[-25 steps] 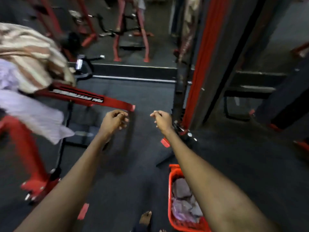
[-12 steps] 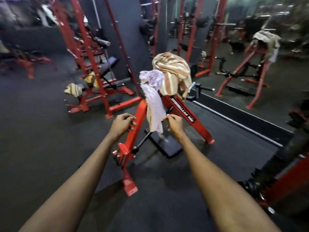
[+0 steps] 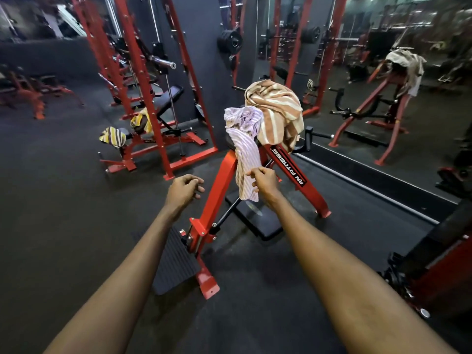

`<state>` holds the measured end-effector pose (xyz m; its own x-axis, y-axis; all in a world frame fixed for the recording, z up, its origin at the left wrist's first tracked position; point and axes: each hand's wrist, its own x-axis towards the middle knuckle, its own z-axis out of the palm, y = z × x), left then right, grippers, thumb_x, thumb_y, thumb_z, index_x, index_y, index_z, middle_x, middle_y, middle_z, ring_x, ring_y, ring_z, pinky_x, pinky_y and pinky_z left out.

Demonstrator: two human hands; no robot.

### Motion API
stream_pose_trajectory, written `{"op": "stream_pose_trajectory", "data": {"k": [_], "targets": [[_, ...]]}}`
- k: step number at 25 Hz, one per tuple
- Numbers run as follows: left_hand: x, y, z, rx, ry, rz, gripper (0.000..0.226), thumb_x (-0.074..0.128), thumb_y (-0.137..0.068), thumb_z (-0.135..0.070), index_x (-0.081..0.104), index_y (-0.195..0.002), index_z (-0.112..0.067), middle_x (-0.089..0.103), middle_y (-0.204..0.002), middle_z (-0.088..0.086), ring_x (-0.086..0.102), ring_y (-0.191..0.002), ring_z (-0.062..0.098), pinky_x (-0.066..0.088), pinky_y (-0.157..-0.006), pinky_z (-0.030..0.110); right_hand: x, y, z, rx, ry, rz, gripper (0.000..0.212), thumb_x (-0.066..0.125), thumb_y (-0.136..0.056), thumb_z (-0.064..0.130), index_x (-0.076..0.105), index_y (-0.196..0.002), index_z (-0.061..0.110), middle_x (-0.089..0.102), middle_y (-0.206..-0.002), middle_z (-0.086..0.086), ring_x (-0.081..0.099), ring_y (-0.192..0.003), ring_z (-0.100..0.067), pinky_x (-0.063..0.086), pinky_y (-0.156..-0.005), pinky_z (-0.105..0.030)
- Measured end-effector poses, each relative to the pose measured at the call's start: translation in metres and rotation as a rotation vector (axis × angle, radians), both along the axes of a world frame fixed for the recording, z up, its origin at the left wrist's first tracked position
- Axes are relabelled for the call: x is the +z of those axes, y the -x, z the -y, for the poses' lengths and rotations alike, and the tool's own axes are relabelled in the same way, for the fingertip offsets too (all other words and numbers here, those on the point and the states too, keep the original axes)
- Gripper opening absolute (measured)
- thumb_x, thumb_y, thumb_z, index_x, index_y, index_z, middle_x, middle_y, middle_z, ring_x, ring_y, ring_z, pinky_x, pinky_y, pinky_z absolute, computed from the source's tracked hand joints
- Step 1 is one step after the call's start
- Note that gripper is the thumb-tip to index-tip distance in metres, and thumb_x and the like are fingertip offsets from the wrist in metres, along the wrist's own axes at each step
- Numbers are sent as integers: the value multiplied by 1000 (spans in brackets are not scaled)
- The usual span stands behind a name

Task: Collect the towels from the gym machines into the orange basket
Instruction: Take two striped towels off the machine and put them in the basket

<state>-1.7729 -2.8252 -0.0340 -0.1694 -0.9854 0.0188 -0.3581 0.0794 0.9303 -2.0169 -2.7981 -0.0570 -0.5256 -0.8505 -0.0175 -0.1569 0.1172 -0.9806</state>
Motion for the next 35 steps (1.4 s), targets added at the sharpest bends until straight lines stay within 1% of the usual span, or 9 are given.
{"op": "stream_pose_trajectory", "data": {"k": [4,6,12,19,24,27,29,32,35], "targets": [[-12,17,33,-8,-13,-16,26,43,-97,-9,69,-93,-9,72,-76,5,60,-57,17,41,-51,24,-5,19,22,2,-12,9,29,56,-85,10,71,-62,21,62,-65,2,51,-52,-16,37,-43,-23],[-15,31,57,4,-23,-26,23,45,-97,-11,68,-94,-11,72,-77,5,60,-58,17,42,-51,24,-7,36,46,5,-30,-5,27,56,-85,12,70,-64,20,65,-68,2,54,-53,-16,39,-40,-21],[-8,64,134,43,-14,-61,16,48,-98,-13,63,-102,-10,70,-80,7,59,-59,17,44,-50,25,7,76,130,64,8,23,23,55,-91,21,75,-79,16,72,-77,2,61,-60,-13,48,-51,-25],[-2,100,246,11,3,-73,16,46,-98,-10,62,-98,-13,69,-80,9,58,-58,18,42,-53,27,6,105,231,53,-10,-27,21,56,-93,25,74,-81,22,72,-91,-1,63,-74,-15,54,-62,-30],[-9,120,362,-22,-8,-89,17,46,-97,-9,60,-92,-17,69,-79,7,57,-55,17,40,-52,26,-9,127,333,25,-47,-103,34,59,-90,25,68,-99,-6,60,-81,-7,58,-77,-18,58,-68,-36],[-9,133,422,-33,-27,-94,17,45,-96,-7,59,-94,-16,69,-78,7,57,-53,16,39,-51,25,-9,143,389,18,-111,-148,31,63,-84,35,70,-88,4,64,-80,-1,60,-77,-15,59,-85,-48],[-10,144,461,-49,-34,-99,17,45,-96,-7,59,-95,-15,69,-76,5,56,-53,16,38,-51,25,-13,154,425,-6,-124,-205,21,67,-82,38,68,-89,18,70,-97,0,64,-91,-19,55,-93,-47],[-17,164,501,-61,-57,-83,17,46,-96,-8,60,-93,-16,69,-75,4,56,-53,16,39,-52,26,-28,169,458,36,-268,-283,67,75,-79,41,52,-135,12,50,-143,-14,52,-129,-28,47,-105,-42],[-26,182,533,-76,-68,-62,18,47,-95,-11,61,-89,-21,70,-75,3,58,-55,17,41,-53,26,-49,176,484,177,-382,-378,103,80,-78,44,21,-155,10,24,-160,-17,29,-147,-32,35,-116,-44]]}}
